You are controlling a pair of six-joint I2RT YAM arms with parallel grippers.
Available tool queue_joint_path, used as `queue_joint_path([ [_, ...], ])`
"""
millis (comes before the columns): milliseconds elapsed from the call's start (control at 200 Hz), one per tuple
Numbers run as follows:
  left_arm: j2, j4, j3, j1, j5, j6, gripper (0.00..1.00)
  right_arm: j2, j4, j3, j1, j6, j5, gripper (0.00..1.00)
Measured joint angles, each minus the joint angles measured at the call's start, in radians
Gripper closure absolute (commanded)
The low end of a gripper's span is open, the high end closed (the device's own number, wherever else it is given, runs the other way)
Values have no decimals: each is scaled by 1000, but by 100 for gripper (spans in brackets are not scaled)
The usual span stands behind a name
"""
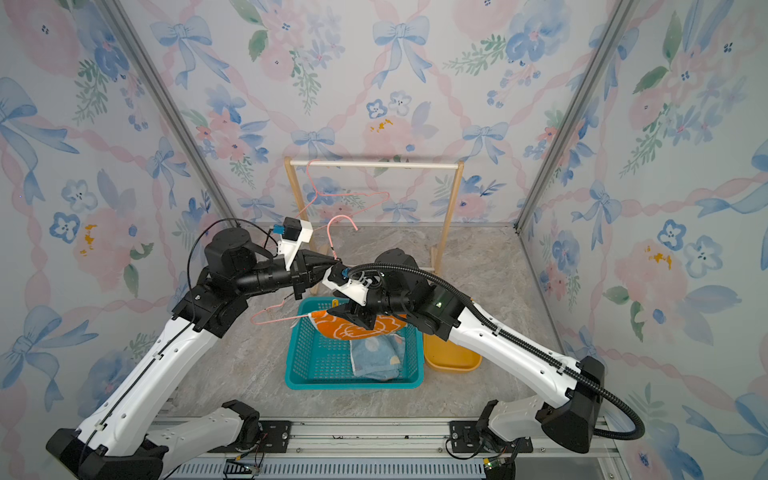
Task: Remove the clothespins securing towels to the hanger
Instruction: Remove the clothespin from the hanger.
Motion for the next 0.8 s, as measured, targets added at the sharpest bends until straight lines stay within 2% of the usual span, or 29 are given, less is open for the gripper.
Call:
queue_joint_path([
  [500,5,0,0,0,20,0,100,10,-19,10,0,-21,-3,62],
  [800,5,0,0,0,20,0,100,13,-19,10,0,-27,-3,71],
])
